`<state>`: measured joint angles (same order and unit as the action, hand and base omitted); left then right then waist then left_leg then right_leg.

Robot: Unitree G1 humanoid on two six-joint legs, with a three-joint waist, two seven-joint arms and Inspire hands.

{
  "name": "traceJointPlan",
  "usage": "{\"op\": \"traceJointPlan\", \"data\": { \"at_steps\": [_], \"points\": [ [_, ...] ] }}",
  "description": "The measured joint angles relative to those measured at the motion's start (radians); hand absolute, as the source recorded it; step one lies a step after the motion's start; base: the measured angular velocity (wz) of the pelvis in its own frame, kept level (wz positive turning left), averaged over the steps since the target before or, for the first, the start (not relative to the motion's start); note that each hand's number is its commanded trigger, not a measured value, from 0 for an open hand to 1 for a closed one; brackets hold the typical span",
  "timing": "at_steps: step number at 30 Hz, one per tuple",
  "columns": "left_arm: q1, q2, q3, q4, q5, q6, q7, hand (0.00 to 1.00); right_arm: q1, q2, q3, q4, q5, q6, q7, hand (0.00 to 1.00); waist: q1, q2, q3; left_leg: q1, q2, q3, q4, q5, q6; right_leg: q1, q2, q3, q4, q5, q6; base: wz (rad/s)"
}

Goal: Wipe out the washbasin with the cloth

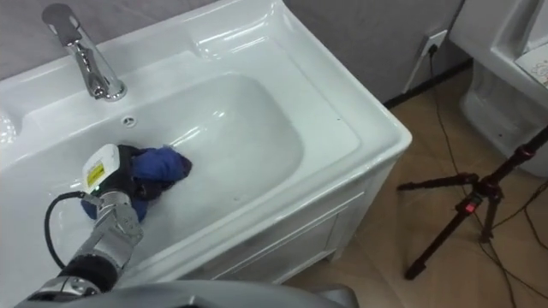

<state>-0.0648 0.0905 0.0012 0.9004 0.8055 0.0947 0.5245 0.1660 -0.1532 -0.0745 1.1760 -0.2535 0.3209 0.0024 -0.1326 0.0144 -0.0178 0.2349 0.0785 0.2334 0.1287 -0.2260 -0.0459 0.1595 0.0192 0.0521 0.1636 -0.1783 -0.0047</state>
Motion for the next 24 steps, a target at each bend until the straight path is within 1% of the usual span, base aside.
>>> {"op": "traceJointPlan", "data": {
  "at_steps": [1,2,3,4,5,7,8,10,12,14,15,17,18,20,22,24],
  "points": [
    [0.022,0.002,0.016,-0.002,0.013,0.0,0.03,1.0,-0.007,0.0,-0.007,-0.001,-0.007,0.0,-0.003,0.0,0.01,0.0,-0.0005,0.002,0.0,-0.005,0.0,0.0,-0.001,0.003,0.0,-0.006,-0.007,0.0,0.0,0.16],
    [0.032,0.01,0.037,-0.014,0.012,0.008,0.046,1.0,-0.013,0.0,-0.008,-0.001,-0.009,-0.001,-0.01,0.0,0.018,0.001,-0.0005,0.0,0.0,-0.017,0.0,0.001,-0.002,0.006,-0.001,-0.016,-0.013,0.0,-0.001,0.17],
    [0.032,0.019,0.039,-0.014,0.011,0.017,0.053,1.0,-0.017,0.0,-0.008,0.0,-0.01,-0.001,-0.014,0.0,0.019,0.001,-0.0005,-0.001,0.0,-0.023,0.0,0.001,-0.002,0.008,-0.002,-0.024,-0.013,-0.001,-0.002,0.24],
    [0.036,0.039,0.039,-0.013,0.012,0.027,0.063,1.0,-0.025,0.0,-0.008,0.003,-0.016,0.0,-0.018,0.0,0.021,0.001,-0.0005,-0.003,-0.001,-0.037,0.0,0.001,-0.002,0.012,-0.004,-0.035,-0.015,-0.002,-0.003,0.29],
    [0.038,0.053,0.039,-0.013,0.012,0.031,0.071,1.0,-0.03,0.0,-0.008,0.003,-0.023,-0.001,-0.023,0.0,0.025,0.001,-0.0009,-0.004,-0.002,-0.048,0.001,0.001,-0.002,0.018,-0.006,-0.046,-0.017,-0.004,-0.004,0.28],
    [0.038,0.062,0.045,-0.014,0.015,0.032,0.078,1.0,-0.038,0.0,-0.008,0.004,-0.027,-0.001,-0.027,0.0,0.03,0.003,-0.0016,-0.01,-0.005,-0.062,0.001,0.002,-0.002,0.019,-0.01,-0.067,-0.018,-0.006,-0.004,0.25],
    [0.038,0.062,0.046,-0.014,0.027,0.032,0.08,1.0,-0.042,0.0,-0.007,0.003,-0.028,-0.001,-0.029,0.0,0.03,0.006,-0.0034,-0.014,-0.007,-0.076,0.001,0.003,-0.002,0.02,-0.013,-0.08,-0.022,-0.006,-0.004,0.22],
    [0.041,0.061,0.046,-0.015,0.04,0.032,0.084,1.0,-0.047,0.0,-0.006,0.003,-0.029,-0.001,-0.029,0.0,0.033,0.011,-0.0041,-0.014,-0.007,-0.083,0.001,0.003,-0.002,0.025,-0.012,-0.085,-0.026,-0.006,-0.004,0.1],
    [0.047,0.061,0.044,-0.015,0.04,0.032,0.09,1.0,-0.048,0.0,-0.006,0.004,-0.033,-0.001,-0.029,0.0,0.033,0.017,-0.0045,-0.012,-0.007,-0.102,0.002,0.003,-0.002,0.031,-0.011,-0.091,-0.029,-0.006,-0.004,0.05],
    [0.055,0.061,0.043,-0.015,0.04,0.032,0.094,1.0,-0.047,-0.004,0.001,0.004,-0.032,0.0,-0.028,0.0,0.038,0.028,-0.0056,-0.013,-0.005,-0.106,0.001,0.003,-0.002,0.032,-0.011,-0.112,-0.027,-0.006,-0.004,-0.03],
    [0.057,0.061,0.044,-0.015,0.04,0.032,0.095,1.0,-0.047,-0.005,0.006,0.004,-0.032,0.0,-0.028,0.0,0.042,0.031,-0.0056,-0.013,-0.005,-0.109,0.001,0.003,-0.002,0.033,-0.011,-0.115,-0.027,-0.006,-0.004,-0.09],
    [0.057,0.061,0.044,-0.015,0.04,0.032,0.094,1.0,-0.047,-0.006,0.012,0.005,-0.032,0.0,-0.028,0.0,0.049,0.038,-0.0056,-0.013,-0.005,-0.151,0.001,0.003,-0.002,0.035,-0.013,-0.159,-0.027,-0.006,-0.004,-0.02],
    [0.057,0.061,0.044,-0.016,0.04,0.032,0.093,1.0,-0.047,-0.006,0.012,0.006,-0.031,-0.001,-0.028,0.0,0.049,0.038,-0.0054,-0.013,-0.005,-0.157,0.001,0.003,-0.002,0.036,-0.013,-0.168,-0.027,-0.006,-0.004,0.09],
    [0.057,0.062,0.044,-0.019,0.04,0.032,0.091,1.0,-0.048,-0.006,0.011,0.014,-0.032,-0.002,-0.029,0.0,0.054,0.041,-0.0049,-0.013,-0.005,-0.159,0.001,0.003,-0.002,0.037,-0.016,-0.206,-0.027,-0.006,-0.004,0.04],
    [0.058,0.062,0.045,-0.022,0.04,0.032,0.091,1.0,-0.054,-0.007,0.01,0.025,-0.033,-0.002,-0.029,0.0,0.056,0.042,-0.0046,-0.014,-0.005,-0.161,0.0,0.003,-0.002,0.037,-0.017,-0.22,-0.027,-0.006,-0.004,0.0],
    [0.058,0.064,0.045,-0.023,0.04,0.032,0.091,1.0,-0.058,-0.007,0.008,0.032,-0.036,-0.002,-0.029,0.0,0.058,0.043,-0.0044,-0.014,-0.005,-0.163,0.0,0.003,-0.002,0.037,-0.017,-0.22,-0.027,-0.006,-0.004,0.0]
  ]
}}
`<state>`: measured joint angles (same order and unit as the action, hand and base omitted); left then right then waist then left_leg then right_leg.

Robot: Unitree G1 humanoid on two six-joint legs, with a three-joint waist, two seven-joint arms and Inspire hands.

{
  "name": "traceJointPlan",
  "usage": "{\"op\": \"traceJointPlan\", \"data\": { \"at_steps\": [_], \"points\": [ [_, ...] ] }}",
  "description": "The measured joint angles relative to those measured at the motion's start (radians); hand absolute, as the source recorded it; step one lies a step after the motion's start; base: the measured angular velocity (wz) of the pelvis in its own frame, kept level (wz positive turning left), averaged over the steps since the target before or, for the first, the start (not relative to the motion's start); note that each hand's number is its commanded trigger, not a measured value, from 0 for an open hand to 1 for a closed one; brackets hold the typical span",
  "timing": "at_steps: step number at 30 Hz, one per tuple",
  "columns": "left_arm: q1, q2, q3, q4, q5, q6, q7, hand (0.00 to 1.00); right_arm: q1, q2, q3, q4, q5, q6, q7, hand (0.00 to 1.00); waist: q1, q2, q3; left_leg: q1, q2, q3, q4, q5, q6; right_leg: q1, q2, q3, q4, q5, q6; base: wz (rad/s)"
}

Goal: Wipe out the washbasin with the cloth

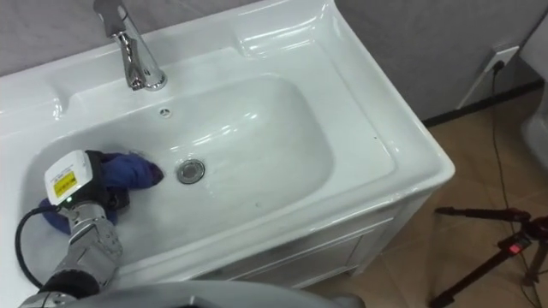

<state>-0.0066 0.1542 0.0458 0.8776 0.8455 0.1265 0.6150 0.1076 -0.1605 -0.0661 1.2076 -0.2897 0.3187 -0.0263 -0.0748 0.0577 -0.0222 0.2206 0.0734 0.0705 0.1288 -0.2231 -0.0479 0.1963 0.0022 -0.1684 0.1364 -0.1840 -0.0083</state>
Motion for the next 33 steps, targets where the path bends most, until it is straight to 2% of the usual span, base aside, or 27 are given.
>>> {"op": "traceJointPlan", "data": {
  "at_steps": [10,18,21,25,27,29,33],
  "points": [
    [0.015,0.01,0.0,-0.016,0.0,0.0,-0.008,1.0,0.001,-0.006,-0.017,0.002,-0.025,-0.005,-0.007,0.0,-0.002,0.014,0.0017,0.002,0.0,-0.023,0.003,0.0,0.0,0.01,0.0,-0.018,-0.001,0.0,0.0,0.04],
    [0.014,0.01,-0.001,-0.019,0.029,0.0,-0.036,1.0,-0.006,-0.007,-0.023,0.004,-0.019,-0.045,-0.008,0.0,-0.009,0.012,0.004,0.0,-0.005,-0.02,0.003,0.0,0.0,0.011,-0.005,-0.022,-0.002,-0.005,-0.002,0.01],
    [0.015,0.009,-0.013,-0.024,0.045,0.001,-0.053,1.0,-0.007,-0.007,-0.024,0.039,0.004,-0.071,-0.029,0.0,-0.016,0.008,0.0046,0.001,-0.011,-0.02,0.004,0.0,0.0,0.015,-0.011,-0.024,-0.001,-0.012,0.001,0.09],
    [0.014,0.005,-0.033,-0.054,0.049,0.025,-0.068,1.0,-0.007,-0.007,0.007,0.075,0.066,-0.079,-0.037,0.0,-0.029,-0.004,0.0089,0.003,-0.019,-0.019,0.005,0.002,0.003,0.014,-0.018,-0.022,0.002,-0.018,0.008,0.07],
    [0.014,0.0,-0.049,-0.077,0.047,0.038,-0.079,1.0,-0.008,-0.004,0.025,0.08,0.085,-0.08,-0.038,0.0,-0.032,-0.011,0.0135,0.002,-0.02,-0.019,0.005,0.002,0.003,0.013,-0.019,-0.019,0.003,-0.019,0.009,0.0],
    [0.006,-0.005,-0.073,-0.101,0.039,0.045,-0.105,1.0,-0.009,0.001,0.047,0.082,0.1,-0.082,-0.038,0.0,-0.034,-0.026,0.0217,0.0,-0.019,-0.019,0.005,0.002,0.003,0.013,-0.019,-0.022,0.001,-0.019,0.009,0.04],
    [0.003,-0.022,-0.121,-0.134,0.028,0.051,-0.133,1.0,-0.008,0.009,0.06,0.089,0.112,-0.09,-0.045,0.0,-0.052,-0.046,0.0226,-0.003,-0.02,-0.016,0.005,0.002,0.003,0.012,-0.02,-0.024,-0.001,-0.02,0.01,0.01]
  ]
}}
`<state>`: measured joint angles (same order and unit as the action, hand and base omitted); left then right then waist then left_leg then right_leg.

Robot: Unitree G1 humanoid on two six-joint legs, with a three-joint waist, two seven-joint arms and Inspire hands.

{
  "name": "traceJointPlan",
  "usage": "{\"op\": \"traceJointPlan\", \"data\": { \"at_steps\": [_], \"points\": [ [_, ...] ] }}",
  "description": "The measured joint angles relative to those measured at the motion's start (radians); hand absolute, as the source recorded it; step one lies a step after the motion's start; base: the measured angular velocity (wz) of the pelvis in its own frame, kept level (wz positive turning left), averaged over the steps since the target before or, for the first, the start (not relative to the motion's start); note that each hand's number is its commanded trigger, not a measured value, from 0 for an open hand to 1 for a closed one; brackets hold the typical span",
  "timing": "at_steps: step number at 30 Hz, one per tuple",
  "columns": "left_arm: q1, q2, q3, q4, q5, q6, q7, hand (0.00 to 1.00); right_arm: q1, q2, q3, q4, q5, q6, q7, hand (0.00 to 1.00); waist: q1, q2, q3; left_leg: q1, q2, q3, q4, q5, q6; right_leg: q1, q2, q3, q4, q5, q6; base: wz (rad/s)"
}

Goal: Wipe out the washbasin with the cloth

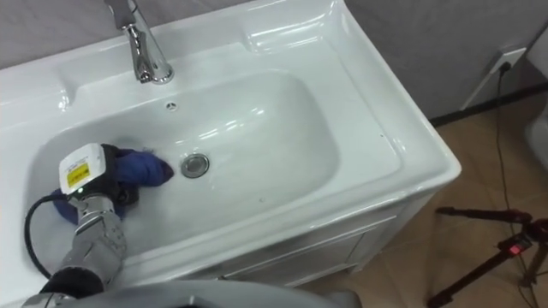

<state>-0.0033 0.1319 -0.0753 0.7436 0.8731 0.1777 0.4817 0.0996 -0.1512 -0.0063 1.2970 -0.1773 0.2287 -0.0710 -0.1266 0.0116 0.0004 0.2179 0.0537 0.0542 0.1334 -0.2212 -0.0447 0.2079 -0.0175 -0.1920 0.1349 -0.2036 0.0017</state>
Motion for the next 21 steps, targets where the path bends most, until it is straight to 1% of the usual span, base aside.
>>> {"op": "traceJointPlan", "data": {
  "at_steps": [1,2,4,5,6,7,8,9,11,12,14,15,16,17,18,19,21],
  "points": [
    [-0.002,-0.006,-0.021,-0.015,-0.015,0.008,-0.02,1.0,0.0,0.001,0.015,-0.003,0.012,0.001,-0.001,0.0,-0.005,-0.002,0.0002,-0.001,0.0,0.001,0.0,0.0,0.0,-0.002,0.0,0.002,0.001,0.0,0.0,0.0],
    [-0.01,-0.006,-0.057,-0.029,-0.039,0.018,-0.045,1.0,-0.001,0.004,0.031,-0.006,0.009,0.003,-0.001,0.0,-0.015,-0.002,0.0001,-0.005,-0.001,0.002,0.001,0.0,0.0,-0.004,-0.001,0.003,0.0,-0.001,0.001,0.0],
    [-0.029,-0.005,-0.102,-0.045,-0.06,0.027,-0.094,1.0,-0.001,0.01,0.05,-0.011,0.007,0.003,0.003,0.0,-0.028,-0.001,0.0001,-0.014,-0.003,0.007,0.001,0.001,0.002,-0.013,-0.003,0.004,0.004,-0.001,0.002,0.0],
    [-0.039,-0.008,-0.125,-0.056,-0.069,0.031,-0.119,1.0,-0.001,0.012,0.06,-0.013,0.007,0.003,0.01,0.0,-0.036,-0.001,0.0001,-0.018,-0.003,0.017,0.0,0.003,0.004,-0.016,-0.004,0.007,0.008,-0.001,0.002,-0.03],
    [-0.041,-0.009,-0.137,-0.069,-0.076,0.035,-0.138,1.0,-0.001,0.012,0.062,-0.013,0.007,0.003,0.013,0.0,-0.042,-0.002,0.0002,-0.019,-0.004,0.017,0.0,0.003,0.004,-0.017,-0.005,0.006,0.009,-0.001,0.002,0.0],
    [-0.046,-0.012,-0.165,-0.084,-0.077,0.044,-0.174,1.0,-0.003,0.011,0.063,-0.013,0.006,0.004,0.02,0.0,-0.063,-0.002,0.0003,-0.022,-0.006,0.015,0.001,0.003,0.004,-0.018,-0.007,0.003,0.009,-0.001,0.003,0.07],
    [-0.056,-0.016,-0.185,-0.099,-0.079,0.058,-0.201,1.0,-0.002,0.011,0.064,-0.013,0.006,0.003,0.02,0.0,-0.076,-0.002,0.0006,-0.024,-0.008,0.016,0.002,0.003,0.004,-0.018,-0.01,0.003,0.009,-0.001,0.005,0.07],
    [-0.064,-0.017,-0.197,-0.102,-0.087,0.061,-0.218,1.0,-0.002,0.011,0.065,-0.013,0.007,0.004,0.02,0.0,-0.081,-0.001,0.0007,-0.025,-0.01,0.016,0.002,0.003,0.004,-0.018,-0.012,0.003,0.009,-0.001,0.006,0.04],
    [-0.099,-0.024,-0.247,-0.103,-0.124,0.064,-0.267,1.0,-0.004,0.013,0.066,-0.009,0.01,0.004,0.02,0.0,-0.096,-0.002,0.001,-0.025,-0.013,0.027,0.001,0.004,0.005,-0.017,-0.015,0.005,0.009,0.0,0.01,0.0],
    [-0.107,-0.024,-0.258,-0.105,-0.132,0.064,-0.276,1.0,-0.004,0.015,0.066,-0.009,0.009,0.005,0.02,0.0,-0.1,-0.002,0.0013,-0.025,-0.013,0.028,0.001,0.004,0.005,-0.018,-0.016,0.006,0.01,0.0,0.01,0.0],
    [-0.14,-0.019,-0.283,-0.12,-0.18,0.072,-0.324,1.0,-0.015,0.02,0.07,-0.008,-0.001,0.012,0.02,0.0,-0.12,-0.001,0.0031,-0.032,-0.015,0.032,0.002,0.004,0.006,-0.025,-0.018,0.012,0.014,-0.001,0.012,0.07],
    [-0.145,-0.02,-0.288,-0.136,-0.195,0.08,-0.344,1.0,-0.021,0.021,0.071,-0.007,-0.004,0.012,0.02,0.0,-0.123,0.001,0.0041,-0.035,-0.016,0.035,0.002,0.005,0.008,-0.034,-0.019,0.015,0.014,-0.001,0.013,0.0],
    [-0.153,-0.02,-0.308,-0.167,-0.233,0.089,-0.376,1.0,-0.032,0.021,0.073,-0.008,-0.002,0.011,0.02,0.0,-0.135,0.005,0.0078,-0.045,-0.016,0.037,0.002,0.006,0.01,-0.039,-0.019,0.02,0.015,0.0,0.013,-0.04],
    [-0.159,-0.021,-0.338,-0.199,-0.265,0.09,-0.398,1.0,-0.038,0.02,0.073,-0.01,-0.001,0.011,0.02,0.0,-0.144,0.011,0.0094,-0.053,-0.017,0.039,0.002,0.007,0.012,-0.048,-0.019,0.021,0.017,0.0,0.014,-0.04],
    [-0.164,-0.023,-0.353,-0.21,-0.282,0.09,-0.407,1.0,-0.04,0.019,0.075,-0.011,0.0,0.011,0.02,0.0,-0.146,0.014,0.0114,-0.055,-0.017,0.04,0.003,0.007,0.012,-0.051,-0.02,0.022,0.018,0.0,0.014,0.0],
    [-0.183,-0.028,-0.374,-0.216,-0.316,0.088,-0.419,1.0,-0.04,0.018,0.083,-0.012,0.008,0.011,0.019,0.0,-0.148,0.019,0.0132,-0.057,-0.017,0.041,0.003,0.007,0.012,-0.053,-0.02,0.023,0.018,0.0,0.014,-0.03],
    [-0.204,-0.041,-0.387,-0.216,-0.358,0.086,-0.436,1.0,-0.041,0.018,0.086,-0.012,0.013,0.011,0.019,0.0,-0.148,0.028,0.0127,-0.058,-0.017,0.044,0.003,0.007,0.012,-0.055,-0.019,0.026,0.018,0.0,0.014,0.0]
  ]
}}
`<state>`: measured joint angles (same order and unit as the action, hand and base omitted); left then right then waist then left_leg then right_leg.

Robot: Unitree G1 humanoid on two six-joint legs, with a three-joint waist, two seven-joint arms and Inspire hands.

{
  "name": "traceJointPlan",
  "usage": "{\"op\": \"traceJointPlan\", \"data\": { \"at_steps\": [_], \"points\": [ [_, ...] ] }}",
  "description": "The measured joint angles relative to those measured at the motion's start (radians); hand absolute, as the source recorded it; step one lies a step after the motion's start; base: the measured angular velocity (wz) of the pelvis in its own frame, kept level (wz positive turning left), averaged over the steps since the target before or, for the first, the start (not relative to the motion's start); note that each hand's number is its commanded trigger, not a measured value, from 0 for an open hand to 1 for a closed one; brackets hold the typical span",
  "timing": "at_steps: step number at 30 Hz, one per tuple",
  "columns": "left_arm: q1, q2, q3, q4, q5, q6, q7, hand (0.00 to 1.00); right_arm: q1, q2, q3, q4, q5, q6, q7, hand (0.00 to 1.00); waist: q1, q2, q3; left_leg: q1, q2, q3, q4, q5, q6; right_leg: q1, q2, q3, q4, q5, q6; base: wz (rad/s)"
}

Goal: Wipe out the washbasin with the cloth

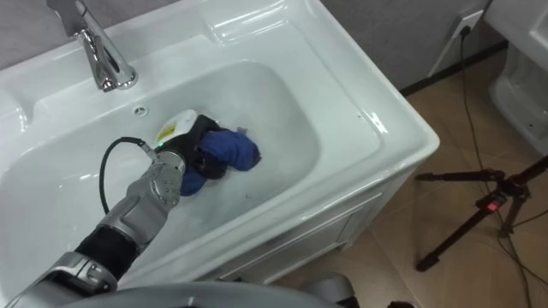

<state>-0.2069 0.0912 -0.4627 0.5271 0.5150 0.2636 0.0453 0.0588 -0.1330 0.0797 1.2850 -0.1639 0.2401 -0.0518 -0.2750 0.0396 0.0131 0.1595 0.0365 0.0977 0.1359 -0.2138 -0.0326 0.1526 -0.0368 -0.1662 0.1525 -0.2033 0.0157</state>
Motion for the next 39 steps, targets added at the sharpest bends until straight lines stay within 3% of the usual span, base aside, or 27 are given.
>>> {"op": "traceJointPlan", "data": {
  "at_steps": [3,12,20,32,39],
  "points": [
    [-0.014,0.001,-0.005,-0.004,-0.063,0.0,-0.028,1.0,-0.001,-0.002,0.011,0.001,0.007,-0.002,-0.001,0.0,0.0,0.011,-0.0011,-0.003,0.0,0.001,0.0,0.0,0.0,-0.002,0.0,0.002,-0.001,0.0,0.0,0.02],
    [-0.035,0.012,-0.019,-0.083,-0.256,-0.003,-0.094,1.0,-0.036,-0.011,0.02,0.035,0.046,-0.043,-0.002,0.0,-0.002,0.011,-0.0002,-0.018,0.001,0.009,-0.001,0.0,0.0,-0.014,0.0,0.002,0.0,0.002,0.001,0.01],
    [-0.043,0.013,-0.054,-0.22,-0.377,-0.011,-0.114,1.0,-0.052,-0.017,0.062,0.047,0.046,-0.065,-0.019,0.0,0.0,0.019,0.0044,-0.029,0.001,0.007,-0.001,0.0,0.0,-0.024,0.0,0.003,0.0,0.002,0.001,0.0],
    [-0.043,-0.008,-0.055,-0.472,-0.445,-0.012,-0.22,1.0,-0.076,-0.014,0.079,0.078,0.046,-0.067,-0.051,0.0,0.003,0.024,0.0067,-0.024,0.003,0.006,-0.001,0.0,0.0,-0.019,0.002,0.004,-0.001,0.002,0.001,0.01],
    [-0.043,-0.022,-0.058,-0.491,-0.462,-0.017,-0.255,1.0,-0.076,-0.013,0.086,0.077,0.048,-0.067,-0.056,0.0,0.003,0.02,0.0095,-0.014,0.003,0.008,-0.002,0.0,0.0,-0.011,0.002,0.002,-0.001,0.002,0.001,0.0]
  ]
}}
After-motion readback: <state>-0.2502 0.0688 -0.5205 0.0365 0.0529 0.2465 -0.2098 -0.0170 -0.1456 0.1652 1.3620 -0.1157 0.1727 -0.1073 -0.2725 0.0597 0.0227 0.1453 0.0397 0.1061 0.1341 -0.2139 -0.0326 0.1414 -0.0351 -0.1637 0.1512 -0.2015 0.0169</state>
